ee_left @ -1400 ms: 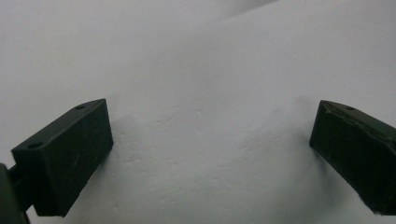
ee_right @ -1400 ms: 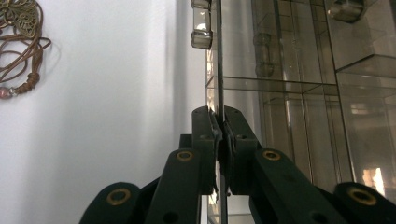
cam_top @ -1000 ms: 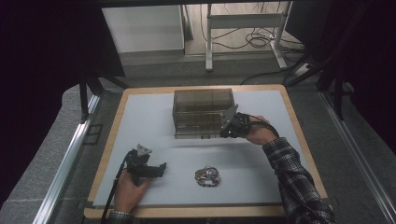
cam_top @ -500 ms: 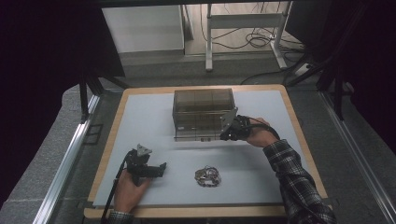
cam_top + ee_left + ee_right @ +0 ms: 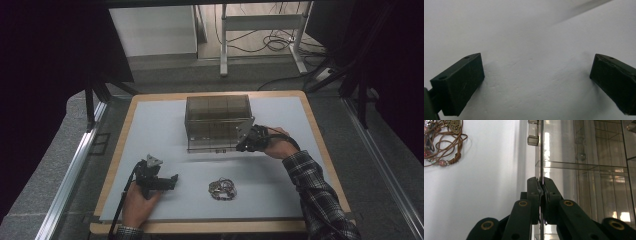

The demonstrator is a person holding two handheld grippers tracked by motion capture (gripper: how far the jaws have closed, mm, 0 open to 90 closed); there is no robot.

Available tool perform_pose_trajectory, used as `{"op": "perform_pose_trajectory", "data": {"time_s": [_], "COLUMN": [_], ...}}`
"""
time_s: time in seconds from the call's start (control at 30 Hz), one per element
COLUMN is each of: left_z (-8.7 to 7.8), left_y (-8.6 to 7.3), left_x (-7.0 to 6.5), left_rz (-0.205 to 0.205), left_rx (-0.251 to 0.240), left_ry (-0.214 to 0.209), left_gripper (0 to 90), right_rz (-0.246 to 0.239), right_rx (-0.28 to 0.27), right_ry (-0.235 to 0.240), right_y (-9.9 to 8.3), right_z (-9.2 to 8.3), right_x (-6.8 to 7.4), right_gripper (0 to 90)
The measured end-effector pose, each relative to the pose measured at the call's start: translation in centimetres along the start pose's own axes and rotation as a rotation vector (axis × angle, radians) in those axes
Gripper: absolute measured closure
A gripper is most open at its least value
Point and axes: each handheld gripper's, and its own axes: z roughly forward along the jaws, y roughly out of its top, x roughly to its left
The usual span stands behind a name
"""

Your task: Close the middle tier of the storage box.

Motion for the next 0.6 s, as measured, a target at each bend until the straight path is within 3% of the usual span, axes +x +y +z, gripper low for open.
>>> {"op": "perform_pose_trajectory", "data": {"time_s": [0.6], "left_z": [0.0], "left_y": [0.0], "left_x": [-0.01], "left_rz": [0.0], "left_rx": [0.0], "left_ry": [0.001], "left_gripper": [0.0], "right_rz": [0.012], "right_rx": [-0.021], "right_ry": [-0.025], "right_y": [0.25], "right_z": [-0.08], "right_x": [0.33], "right_gripper": [80.0]}}
